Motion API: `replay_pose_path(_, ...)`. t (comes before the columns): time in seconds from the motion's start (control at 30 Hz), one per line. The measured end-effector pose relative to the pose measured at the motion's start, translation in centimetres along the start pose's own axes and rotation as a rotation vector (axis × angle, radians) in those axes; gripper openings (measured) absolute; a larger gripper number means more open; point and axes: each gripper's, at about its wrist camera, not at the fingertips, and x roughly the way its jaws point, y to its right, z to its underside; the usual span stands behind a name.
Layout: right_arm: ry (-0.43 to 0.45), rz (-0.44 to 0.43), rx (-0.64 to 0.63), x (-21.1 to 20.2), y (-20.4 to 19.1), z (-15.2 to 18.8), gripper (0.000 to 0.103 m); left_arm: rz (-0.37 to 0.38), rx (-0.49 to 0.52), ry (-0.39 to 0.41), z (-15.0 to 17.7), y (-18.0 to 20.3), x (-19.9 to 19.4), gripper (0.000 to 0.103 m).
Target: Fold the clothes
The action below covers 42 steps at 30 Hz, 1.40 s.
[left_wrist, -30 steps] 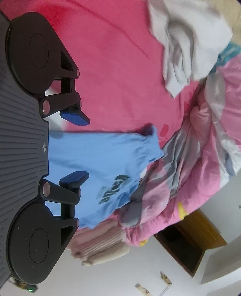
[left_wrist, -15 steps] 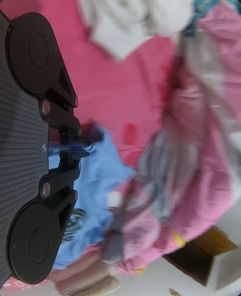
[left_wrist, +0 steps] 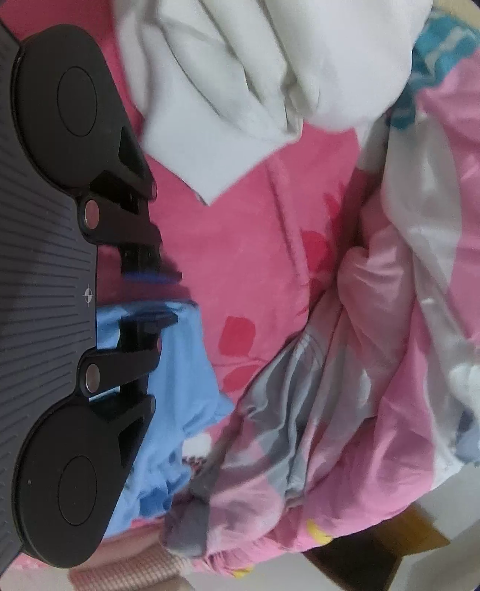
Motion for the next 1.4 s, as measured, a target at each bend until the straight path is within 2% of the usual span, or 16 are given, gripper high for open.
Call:
replay_pose_path(0.03,0.002,-0.002,0.0,0.0,0.0,0.0,0.042,-0.003,0.003,0.01,0.3,0.1,-1.2,0.031)
replay_pose_path(0.1,0.005,-0.004,-0.005,0.0,0.0,0.1,0.042,-0.006,0.024,0.029,1.1,0.4,-3.7,0.032)
replay_pose_path(0.17,0.009,-0.006,-0.009,0.0,0.0,0.1,0.042,0.01,0.048,0.014,2.5,0.5,-6.6,0.032)
replay_pose_path(0.43,0.023,-0.017,-0.016,-0.1,0.1,0.3,0.042,0.003,0.088,-0.099,12.2,0.7,-15.1,0.032)
replay_pose_path(0.53,0.026,-0.015,-0.024,-0.2,0.0,0.5,0.042,0.012,0.061,-0.075,14.9,0.7,-17.6,0.032)
replay_pose_path(0.63,0.028,-0.03,-0.062,-0.5,-1.8,0.6,0.042,0.035,0.011,-0.037,16.9,0.2,-19.9,0.032)
replay_pose_path(0.87,0.033,-0.068,-0.164,-1.2,-6.5,0.8,0.044,0.08,-0.01,-0.027,18.5,-0.5,-21.0,0.032)
replay_pose_path(0.97,-0.02,-0.118,-0.282,0.4,-10.6,1.9,0.044,0.1,-0.019,-0.023,19.2,-0.8,-21.5,0.032)
replay_pose_path(1.1,-0.075,-0.124,-0.396,2.4,-14.4,3.6,0.044,0.07,0.017,-0.05,20.6,-0.1,-20.6,0.028)
replay_pose_path(1.23,-0.074,-0.091,-0.384,2.1,-14.6,3.8,0.044,0.034,0.04,-0.047,21.9,0.6,-20.1,0.003)
replay_pose_path(1.4,-0.029,-0.004,-0.334,0.0,-13.0,3.2,0.044,0.013,0.003,-0.013,21.8,0.2,-21.9,0.002)
